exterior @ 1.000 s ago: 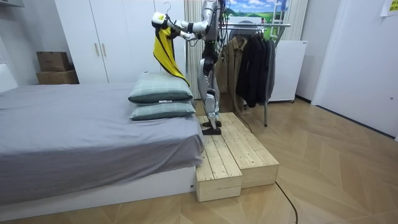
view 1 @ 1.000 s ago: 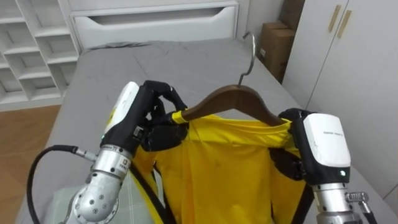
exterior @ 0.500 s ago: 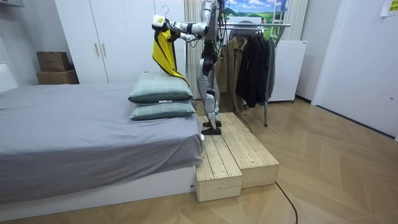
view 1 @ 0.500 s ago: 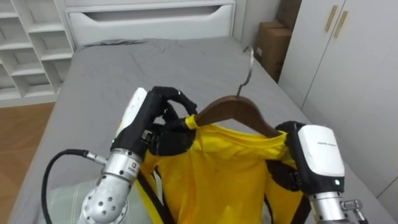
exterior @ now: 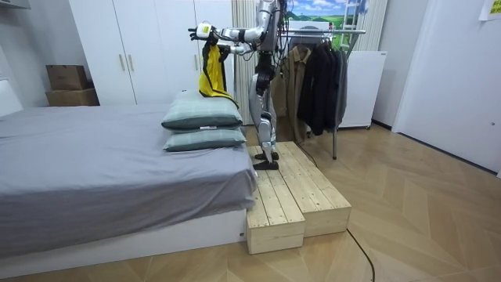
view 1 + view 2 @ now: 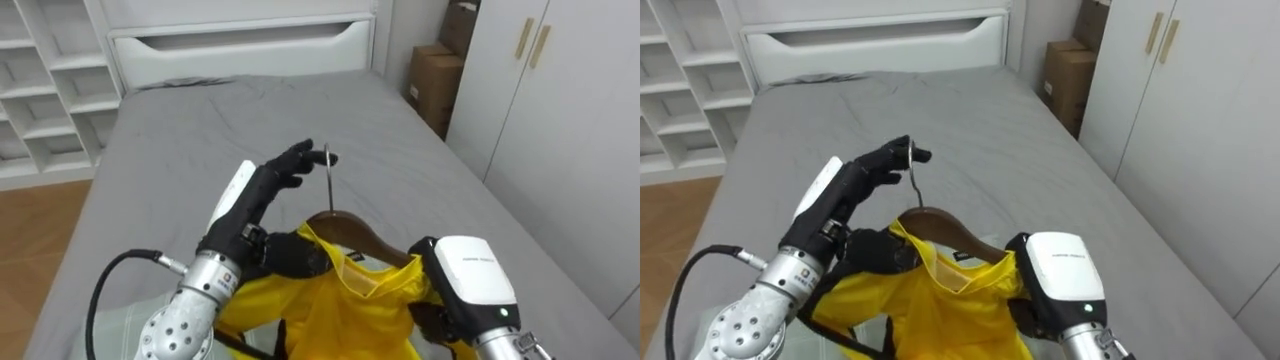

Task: Hang clothes

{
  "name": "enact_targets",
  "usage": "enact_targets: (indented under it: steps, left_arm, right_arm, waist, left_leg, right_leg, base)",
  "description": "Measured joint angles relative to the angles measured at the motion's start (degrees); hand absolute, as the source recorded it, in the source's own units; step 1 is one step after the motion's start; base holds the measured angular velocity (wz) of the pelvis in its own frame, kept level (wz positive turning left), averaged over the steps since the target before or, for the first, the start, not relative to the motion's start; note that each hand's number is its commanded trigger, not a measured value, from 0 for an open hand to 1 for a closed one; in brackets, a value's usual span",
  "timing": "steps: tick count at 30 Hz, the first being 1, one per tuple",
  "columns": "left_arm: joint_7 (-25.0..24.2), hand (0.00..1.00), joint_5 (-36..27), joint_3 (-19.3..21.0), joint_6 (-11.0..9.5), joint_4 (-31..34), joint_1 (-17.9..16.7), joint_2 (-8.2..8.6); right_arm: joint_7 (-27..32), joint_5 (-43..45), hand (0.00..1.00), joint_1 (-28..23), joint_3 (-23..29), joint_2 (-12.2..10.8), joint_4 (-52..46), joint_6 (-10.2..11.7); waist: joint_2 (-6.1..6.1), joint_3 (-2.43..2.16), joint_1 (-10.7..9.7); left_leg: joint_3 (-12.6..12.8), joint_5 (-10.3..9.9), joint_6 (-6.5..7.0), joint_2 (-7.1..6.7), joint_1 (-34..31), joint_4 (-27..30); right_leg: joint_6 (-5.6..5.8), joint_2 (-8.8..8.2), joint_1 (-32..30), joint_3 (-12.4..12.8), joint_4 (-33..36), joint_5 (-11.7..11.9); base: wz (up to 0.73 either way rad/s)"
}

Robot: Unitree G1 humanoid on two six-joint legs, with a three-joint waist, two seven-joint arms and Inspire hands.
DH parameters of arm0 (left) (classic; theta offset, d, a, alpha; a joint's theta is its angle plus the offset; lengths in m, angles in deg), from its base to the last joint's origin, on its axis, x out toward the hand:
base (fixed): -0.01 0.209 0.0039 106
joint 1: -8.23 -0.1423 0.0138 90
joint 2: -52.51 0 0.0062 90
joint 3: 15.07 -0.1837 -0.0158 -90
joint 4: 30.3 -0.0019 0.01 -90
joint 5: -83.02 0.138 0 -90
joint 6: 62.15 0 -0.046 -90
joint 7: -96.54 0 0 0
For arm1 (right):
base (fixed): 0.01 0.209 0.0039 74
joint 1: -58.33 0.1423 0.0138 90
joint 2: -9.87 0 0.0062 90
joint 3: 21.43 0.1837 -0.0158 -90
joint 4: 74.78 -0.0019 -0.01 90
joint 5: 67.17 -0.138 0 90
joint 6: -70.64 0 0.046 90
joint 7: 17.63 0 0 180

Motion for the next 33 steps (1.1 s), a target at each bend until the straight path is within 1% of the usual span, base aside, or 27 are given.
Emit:
enact_targets:
  steps: [3,14,17,19,22,25,28,33]
  left_arm:
    - [-0.4,0.00,0.0,0.0,0.0,-0.3,-0.1,-0.03]
    - [-1.3,0.00,0.0,0.0,0.0,-0.9,-0.1,-0.25]
    - [-1.5,0.00,0.0,0.0,0.0,-0.9,-0.1,-0.79]
    - [-1.9,0.00,0.0,0.0,0.0,-0.9,-0.1,-1.63]
    - [-2.3,0.00,-0.2,0.0,0.0,-1.0,-0.3,-1.74]
    - [-2.4,0.00,-2.1,0.0,0.0,-1.6,-0.4,-1.92]
    - [-2.4,0.00,-2.2,0.0,0.0,-2.1,-0.7,-2.31]
    - [-3.7,0.00,-2.1,0.0,0.1,-2.6,-1.1,-2.50]
  right_arm:
    - [0.0,1.4,1.00,-0.2,0.0,0.0,0.0,0.0]
    - [-1.3,1.4,1.00,-0.2,0.0,0.0,-0.1,0.0]
    - [-1.3,1.3,1.00,-0.1,0.0,0.2,-0.1,0.0]
    - [-1.4,1.3,1.00,-0.2,0.0,0.5,-0.3,0.0]
    - [-1.4,1.3,1.00,-0.1,0.1,1.3,-0.3,0.0]
    - [-1.0,1.3,1.00,-0.1,0.4,1.8,-0.3,0.0]
    - [-0.6,1.3,1.00,-0.1,1.8,2.0,-0.3,0.2]
    - [0.2,1.2,1.00,-0.1,5.9,2.1,-0.3,0.2]
  waist:
    - [0.03,-0.02,0.0]
    - [0.00,-0.04,0.0]
    - [0.06,-0.08,0.1]
    - [0.13,-0.14,-0.1]
    - [0.15,-0.19,-0.2]
    - [0.12,-0.21,-0.2]
    - [0.08,-0.21,-0.3]
    - [-0.23,-0.29,-0.2]
  left_leg:
    - [0.0,0.0,0.00,0.00,0.0,0.0]
    - [-0.2,0.0,0.00,-0.02,-0.1,-0.2]
    - [-0.2,0.0,0.00,-0.01,-0.1,-0.3]
    - [-0.2,0.0,-0.01,-0.02,0.0,-0.3]
    - [-0.2,0.0,-0.01,-0.03,0.0,-0.3]
    - [-0.2,0.0,-0.01,-0.03,0.0,-0.3]
    - [-0.2,0.0,-0.01,-0.01,-0.1,-0.3]
    - [-0.1,0.0,-0.01,-0.01,-0.1,-0.3]
  right_leg:
    - [0.01,0.00,0.0,0.0,0.0,0.0]
    - [0.00,-0.01,0.0,0.0,0.0,0.0]
    - [0.00,0.03,-0.1,0.4,0.0,0.0]
    - [0.00,0.03,-0.1,0.5,0.0,0.0]
    - [0.00,0.02,0.0,0.5,0.1,0.0]
    - [0.00,0.01,-0.1,0.5,0.1,0.0]
    - [0.00,0.01,-0.1,0.4,0.1,0.0]
    - [0.00,0.01,-0.1,0.2,0.0,0.0]
  base:
    - [0.00]
    - [0.00]
    - [-0.05]
    - [0.00]
    - [0.00]
    - [0.00]
    - [0.00]
    - [0.00]
